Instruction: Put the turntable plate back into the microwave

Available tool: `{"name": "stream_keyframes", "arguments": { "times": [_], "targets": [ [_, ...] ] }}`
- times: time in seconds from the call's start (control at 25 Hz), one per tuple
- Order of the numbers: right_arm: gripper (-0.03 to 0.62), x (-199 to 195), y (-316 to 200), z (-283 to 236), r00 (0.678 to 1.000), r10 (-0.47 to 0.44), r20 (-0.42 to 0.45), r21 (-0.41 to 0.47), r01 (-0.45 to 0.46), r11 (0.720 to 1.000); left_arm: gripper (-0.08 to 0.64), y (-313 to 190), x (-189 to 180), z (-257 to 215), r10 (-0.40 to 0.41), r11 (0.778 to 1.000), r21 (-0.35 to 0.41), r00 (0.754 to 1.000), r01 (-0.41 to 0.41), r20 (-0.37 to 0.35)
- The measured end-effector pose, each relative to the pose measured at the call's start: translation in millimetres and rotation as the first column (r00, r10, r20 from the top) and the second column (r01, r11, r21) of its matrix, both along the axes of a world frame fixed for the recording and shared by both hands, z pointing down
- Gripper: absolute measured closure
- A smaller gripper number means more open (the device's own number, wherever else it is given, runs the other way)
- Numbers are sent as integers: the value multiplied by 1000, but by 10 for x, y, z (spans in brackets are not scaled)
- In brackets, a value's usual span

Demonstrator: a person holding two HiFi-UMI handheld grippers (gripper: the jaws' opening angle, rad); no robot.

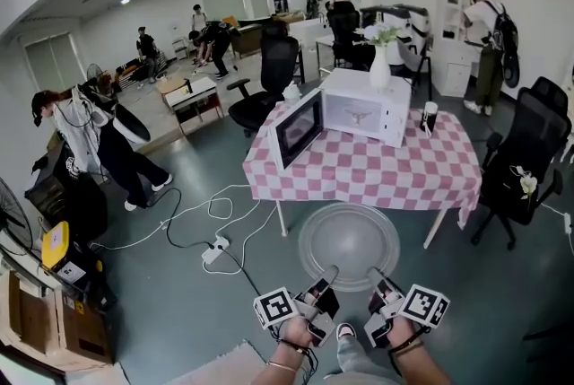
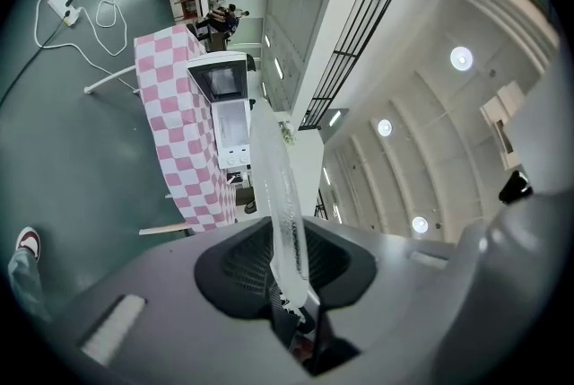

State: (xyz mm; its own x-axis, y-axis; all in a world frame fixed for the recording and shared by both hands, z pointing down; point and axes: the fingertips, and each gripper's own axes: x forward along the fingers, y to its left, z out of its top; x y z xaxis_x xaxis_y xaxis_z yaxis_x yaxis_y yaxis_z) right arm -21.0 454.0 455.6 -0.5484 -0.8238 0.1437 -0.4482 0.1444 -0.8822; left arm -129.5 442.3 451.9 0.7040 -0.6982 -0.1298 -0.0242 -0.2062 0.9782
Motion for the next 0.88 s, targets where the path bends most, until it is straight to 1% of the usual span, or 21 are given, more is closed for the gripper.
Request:
{"name": "stream_keyframes", "arguments": {
  "times": [0.2,0.32,0.52,0.64,0.8,0.88],
  "targets": [
    [503,116,-429,33,1000,2,12,-14,-1,1000,494,-429,101,38,-3,1000,-7,1000,3,10],
    [503,207,-685,76,1000,16,14,-64,-15,998,494,-715,171,49,-7,1000,-7,1000,7,11],
    [503,330,-1226,14,1000,-17,20,-12,17,1000,494,-1213,310,59,-12,1000,-10,1000,12,20],
    [503,425,-1461,72,1000,0,21,-72,2,997,494,-1471,381,44,-16,1000,-17,1000,17,20],
    [503,474,-1809,41,999,-21,31,-52,23,998,494,-1807,447,27,-19,1000,3,1000,19,25],
    [503,494,-1998,-1,998,-44,33,-11,45,999,494,-1967,488,24,-20,1000,7,999,19,29]
  ]
}}
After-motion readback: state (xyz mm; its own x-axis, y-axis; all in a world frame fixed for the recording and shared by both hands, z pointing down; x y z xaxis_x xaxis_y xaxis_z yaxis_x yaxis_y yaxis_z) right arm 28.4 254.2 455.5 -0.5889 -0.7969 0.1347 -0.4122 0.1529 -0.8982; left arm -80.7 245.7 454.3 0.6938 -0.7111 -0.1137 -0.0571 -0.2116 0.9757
